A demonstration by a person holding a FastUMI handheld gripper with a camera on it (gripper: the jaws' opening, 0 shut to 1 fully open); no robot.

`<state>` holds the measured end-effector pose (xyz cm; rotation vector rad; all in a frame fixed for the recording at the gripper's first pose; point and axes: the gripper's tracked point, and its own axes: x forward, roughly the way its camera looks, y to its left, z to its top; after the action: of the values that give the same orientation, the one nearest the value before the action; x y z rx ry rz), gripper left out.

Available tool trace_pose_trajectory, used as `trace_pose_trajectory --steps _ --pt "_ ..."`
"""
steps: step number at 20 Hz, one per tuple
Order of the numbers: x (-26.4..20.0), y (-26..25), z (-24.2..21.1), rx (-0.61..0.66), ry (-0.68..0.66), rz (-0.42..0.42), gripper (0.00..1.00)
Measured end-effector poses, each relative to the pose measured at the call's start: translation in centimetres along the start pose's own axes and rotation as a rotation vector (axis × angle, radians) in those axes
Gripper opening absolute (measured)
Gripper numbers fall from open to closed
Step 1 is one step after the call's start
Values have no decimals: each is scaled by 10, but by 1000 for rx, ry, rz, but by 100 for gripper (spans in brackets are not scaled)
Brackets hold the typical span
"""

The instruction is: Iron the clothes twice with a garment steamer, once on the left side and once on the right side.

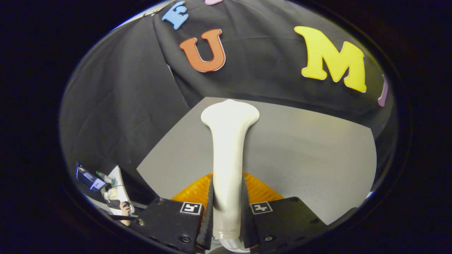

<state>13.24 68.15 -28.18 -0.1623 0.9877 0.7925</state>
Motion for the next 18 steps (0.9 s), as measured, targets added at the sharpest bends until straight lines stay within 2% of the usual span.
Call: trace_pose_trajectory --steps 5,10,16,18 --pt "-17 -4 8 89 -62 35 32" --pt "-83 -14 24 162 -198 114 32" --pt "-161 -56 12 223 -324 102 32" --pt "-188 -77 3 244 -354 71 32"
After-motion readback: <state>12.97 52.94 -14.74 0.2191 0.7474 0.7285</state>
